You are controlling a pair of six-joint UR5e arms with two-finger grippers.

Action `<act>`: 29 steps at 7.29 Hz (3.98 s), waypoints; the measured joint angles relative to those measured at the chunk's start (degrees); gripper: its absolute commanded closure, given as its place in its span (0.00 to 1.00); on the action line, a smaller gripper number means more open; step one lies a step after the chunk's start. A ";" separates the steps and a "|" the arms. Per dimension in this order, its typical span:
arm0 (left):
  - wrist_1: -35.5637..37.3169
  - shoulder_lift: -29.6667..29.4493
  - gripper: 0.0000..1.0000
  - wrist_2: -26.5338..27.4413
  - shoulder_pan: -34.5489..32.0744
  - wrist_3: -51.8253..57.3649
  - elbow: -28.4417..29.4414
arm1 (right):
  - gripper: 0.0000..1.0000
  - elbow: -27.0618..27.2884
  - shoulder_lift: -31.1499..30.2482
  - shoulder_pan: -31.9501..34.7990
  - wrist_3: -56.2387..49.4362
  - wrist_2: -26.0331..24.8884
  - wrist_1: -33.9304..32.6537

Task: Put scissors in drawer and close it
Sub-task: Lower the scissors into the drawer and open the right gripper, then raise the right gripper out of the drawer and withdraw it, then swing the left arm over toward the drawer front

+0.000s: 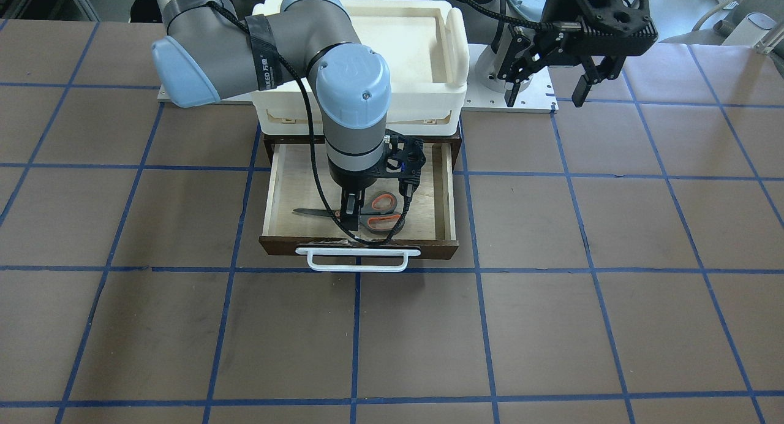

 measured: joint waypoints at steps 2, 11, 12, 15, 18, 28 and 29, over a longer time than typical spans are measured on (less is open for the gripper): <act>-0.05 0.00 0.00 -0.03 0.05 0.08 0.00 | 0.01 -0.25 -2.97 -0.49 9.37 -0.13 -0.14; -1.98 0.43 0.00 0.12 0.04 0.18 -0.04 | 0.00 -0.54 -12.77 -13.52 43.64 -0.55 5.86; -1.96 0.44 0.00 0.12 0.02 0.15 -0.07 | 0.00 -0.54 -13.40 -14.96 43.67 -0.81 6.40; -1.96 0.44 0.00 0.12 0.00 0.09 -0.09 | 0.00 -0.46 -16.08 -20.30 43.70 -1.28 9.40; -1.90 0.44 0.00 0.12 0.00 0.12 -0.09 | 0.00 -0.20 -18.03 -22.48 44.50 -1.51 11.74; 11.98 -14.84 0.00 -0.26 -8.04 -9.04 2.32 | 0.00 0.40 -18.01 -24.16 47.76 -1.53 13.00; 14.36 -18.07 0.00 0.16 -9.90 -10.41 3.53 | 0.00 0.46 -18.00 -24.16 47.80 -1.52 12.94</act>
